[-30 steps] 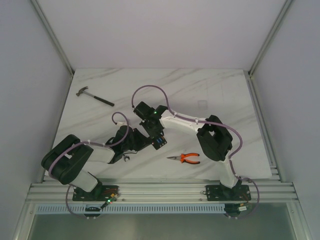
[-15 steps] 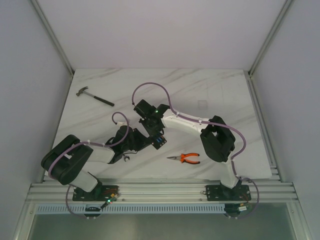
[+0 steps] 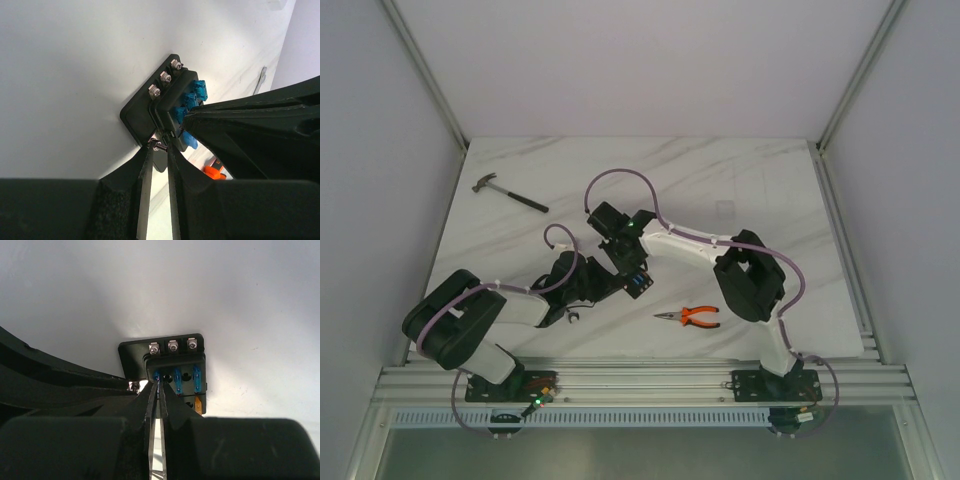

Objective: Snap on the fuse box
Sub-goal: Install the fuse at the fuse box base.

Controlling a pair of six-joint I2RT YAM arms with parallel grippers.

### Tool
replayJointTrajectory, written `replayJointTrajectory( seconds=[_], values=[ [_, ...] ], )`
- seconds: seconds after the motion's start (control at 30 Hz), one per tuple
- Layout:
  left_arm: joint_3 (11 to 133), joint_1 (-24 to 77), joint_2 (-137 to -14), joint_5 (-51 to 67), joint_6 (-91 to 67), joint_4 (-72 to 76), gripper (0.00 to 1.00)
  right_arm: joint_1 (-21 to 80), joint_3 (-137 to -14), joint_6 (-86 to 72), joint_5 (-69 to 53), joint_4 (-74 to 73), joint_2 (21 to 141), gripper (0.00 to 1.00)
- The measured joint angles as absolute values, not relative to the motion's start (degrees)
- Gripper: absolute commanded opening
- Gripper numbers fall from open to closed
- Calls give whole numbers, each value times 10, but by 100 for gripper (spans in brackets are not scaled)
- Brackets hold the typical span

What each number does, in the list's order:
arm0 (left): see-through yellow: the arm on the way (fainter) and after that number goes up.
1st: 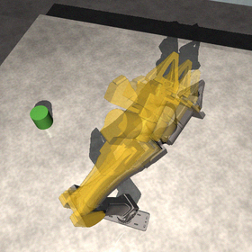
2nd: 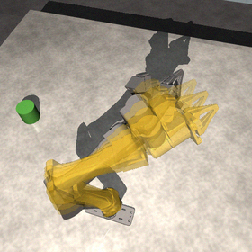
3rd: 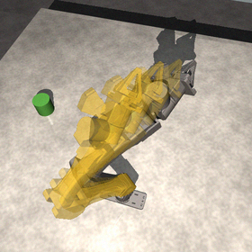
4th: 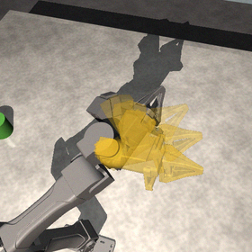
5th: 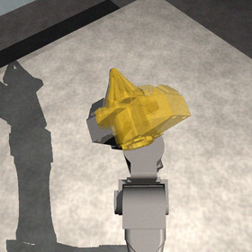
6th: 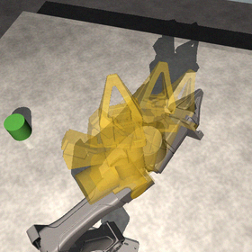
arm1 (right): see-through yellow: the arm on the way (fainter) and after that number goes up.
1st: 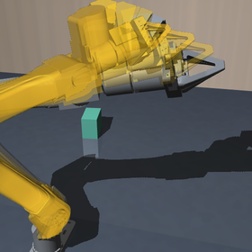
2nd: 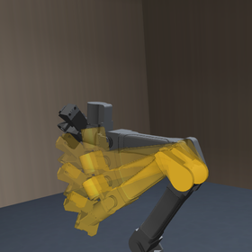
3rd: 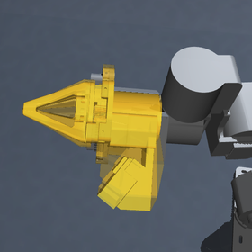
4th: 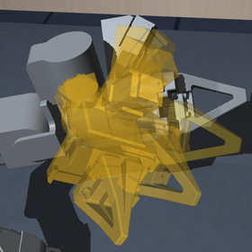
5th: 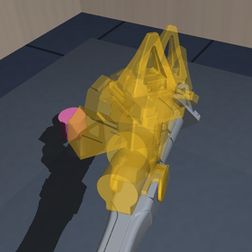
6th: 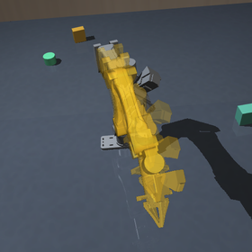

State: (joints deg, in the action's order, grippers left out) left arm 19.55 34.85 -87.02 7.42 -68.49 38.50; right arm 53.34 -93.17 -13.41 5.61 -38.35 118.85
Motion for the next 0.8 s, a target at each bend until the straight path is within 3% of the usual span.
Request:
replayJointTrajectory(
  seconds=[0.2, 0.8],
  values=[
    [196, 349, -870, 74, -685, 385, 27, 533, -941, -130, 57, -394, 1195, 0],
    [199, 349, -874, 73, -682, 384, 27, 544, -955, -113, 88, -409, 1217, 0]
  ],
)
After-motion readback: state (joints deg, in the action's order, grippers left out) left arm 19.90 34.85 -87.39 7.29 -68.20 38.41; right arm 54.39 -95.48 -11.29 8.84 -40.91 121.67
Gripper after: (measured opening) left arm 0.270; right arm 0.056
